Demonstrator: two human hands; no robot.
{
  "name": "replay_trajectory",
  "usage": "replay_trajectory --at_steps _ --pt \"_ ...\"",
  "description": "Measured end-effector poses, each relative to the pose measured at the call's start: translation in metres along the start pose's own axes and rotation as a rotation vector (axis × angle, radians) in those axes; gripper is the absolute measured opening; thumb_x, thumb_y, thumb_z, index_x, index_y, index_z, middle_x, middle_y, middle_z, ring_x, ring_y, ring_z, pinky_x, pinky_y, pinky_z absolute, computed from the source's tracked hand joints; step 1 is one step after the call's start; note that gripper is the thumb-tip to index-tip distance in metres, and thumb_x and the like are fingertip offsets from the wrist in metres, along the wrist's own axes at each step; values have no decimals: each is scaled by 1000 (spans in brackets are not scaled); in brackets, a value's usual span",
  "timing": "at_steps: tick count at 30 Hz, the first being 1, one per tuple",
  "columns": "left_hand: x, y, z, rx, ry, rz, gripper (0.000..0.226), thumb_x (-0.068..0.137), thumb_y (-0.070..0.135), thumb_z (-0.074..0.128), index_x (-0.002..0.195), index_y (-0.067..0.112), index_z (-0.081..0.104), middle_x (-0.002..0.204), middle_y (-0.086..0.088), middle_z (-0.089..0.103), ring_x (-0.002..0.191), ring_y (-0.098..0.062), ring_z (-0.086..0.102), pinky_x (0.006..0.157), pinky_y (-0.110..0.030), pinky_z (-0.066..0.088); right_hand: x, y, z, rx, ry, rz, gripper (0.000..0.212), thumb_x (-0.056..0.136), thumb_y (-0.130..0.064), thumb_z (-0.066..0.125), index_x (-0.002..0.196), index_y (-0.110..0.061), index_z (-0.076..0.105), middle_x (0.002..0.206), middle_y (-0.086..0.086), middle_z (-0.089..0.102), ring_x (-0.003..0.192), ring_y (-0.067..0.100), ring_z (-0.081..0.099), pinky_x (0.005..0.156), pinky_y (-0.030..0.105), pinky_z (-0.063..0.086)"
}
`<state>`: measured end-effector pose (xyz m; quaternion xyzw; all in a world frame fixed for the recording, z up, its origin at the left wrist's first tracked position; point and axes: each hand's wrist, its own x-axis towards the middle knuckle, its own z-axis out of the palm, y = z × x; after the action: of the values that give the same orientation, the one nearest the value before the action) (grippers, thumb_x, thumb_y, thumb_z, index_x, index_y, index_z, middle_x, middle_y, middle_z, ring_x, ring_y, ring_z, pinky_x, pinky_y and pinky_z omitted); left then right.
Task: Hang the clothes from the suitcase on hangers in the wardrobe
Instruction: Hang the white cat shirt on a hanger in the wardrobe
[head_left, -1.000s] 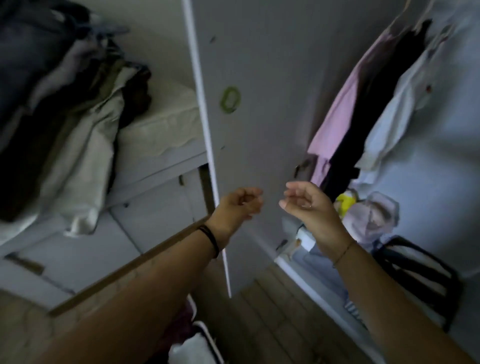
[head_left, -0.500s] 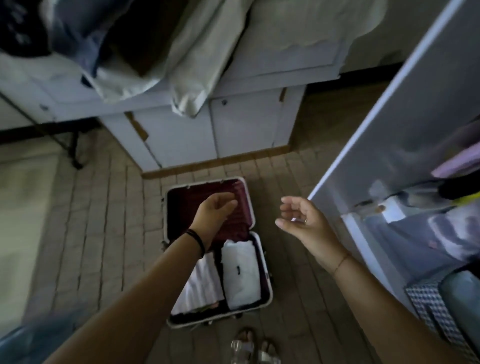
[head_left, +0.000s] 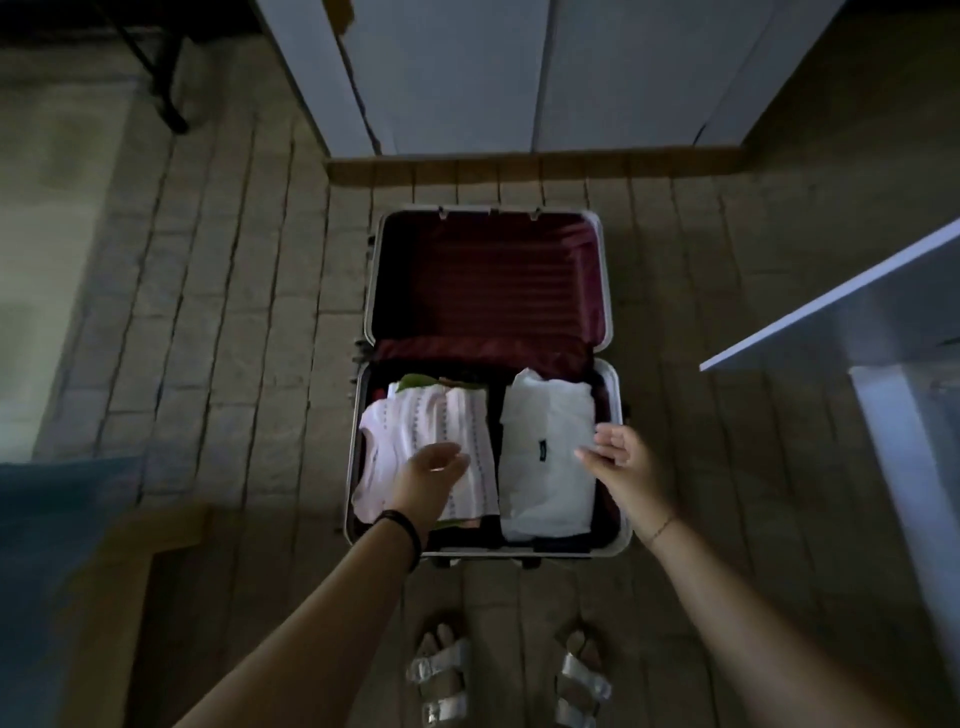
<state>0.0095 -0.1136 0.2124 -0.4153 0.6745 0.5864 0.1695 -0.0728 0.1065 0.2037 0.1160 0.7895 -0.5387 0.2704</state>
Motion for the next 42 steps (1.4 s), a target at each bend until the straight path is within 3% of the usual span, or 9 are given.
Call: replay_trajectory --at_steps 6,9,15,20,23,26,33,37,42 --pt "105 -80 89 -15 -161 -22 44 93 23 58 133 6 48 118 0 52 102 -12 50 84 -23 40 86 127 33 -22 85 81 64 82 -24 71 137 -7 42 142 8 45 130 21 43 107 39 38" --pt "160 -105 128 9 -225 7 50 92 25 59 137 10 43 121 1 46 105 -13 48 84 -24 40 130 174 44 -46 118 88 67 81 -24 72 137 -6 41 129 4 52 119 19 50 101 37 43" --pt "249 -137 181 82 -232 41 24 84 34 65 78 17 49 90 -12 54 87 -29 59 82 -47 51 189 244 60 -1 191 2 40 77 -12 75 112 -8 56 106 8 64 95 23 62 80 35 52" --pt "252 -130 190 -45 -211 -23 45 86 33 65 121 12 48 115 -4 54 108 -26 54 98 -43 46 204 259 62 -41 225 91 32 81 -18 72 107 -3 63 99 12 65 90 25 60 76 30 46" --pt "231 -128 189 0 -265 -67 15 93 24 58 99 11 59 94 -5 62 92 -25 59 82 -31 49 195 249 61 -269 295 32 23 91 -19 58 97 2 65 97 22 65 88 34 60 71 35 43" --pt "202 -119 186 68 -287 -131 20 92 29 57 85 11 61 82 -5 61 82 -24 59 72 -30 48 172 232 65 -540 376 -102 32 97 -23 46 86 1 63 91 20 58 79 34 55 62 32 32" --pt "157 -72 154 -127 -255 -168 12 96 29 52 95 16 54 95 -4 61 79 -12 55 78 -27 48 120 159 53 151 118 49 32 96 -26 50 83 1 61 74 14 59 74 15 54 59 15 40" --pt "121 -36 125 -151 -249 -93 63 64 63 71 109 19 64 105 -6 71 96 -24 68 91 -48 53 84 108 34 416 7 137 32 96 -30 50 107 -5 67 101 13 71 97 25 66 90 39 51" --pt "49 45 89 -151 -351 23 29 81 26 73 106 11 68 101 -11 72 93 -27 70 87 -45 55 19 22 7 634 -171 136 60 76 -50 69 120 -10 62 121 18 64 115 32 59 102 50 43"
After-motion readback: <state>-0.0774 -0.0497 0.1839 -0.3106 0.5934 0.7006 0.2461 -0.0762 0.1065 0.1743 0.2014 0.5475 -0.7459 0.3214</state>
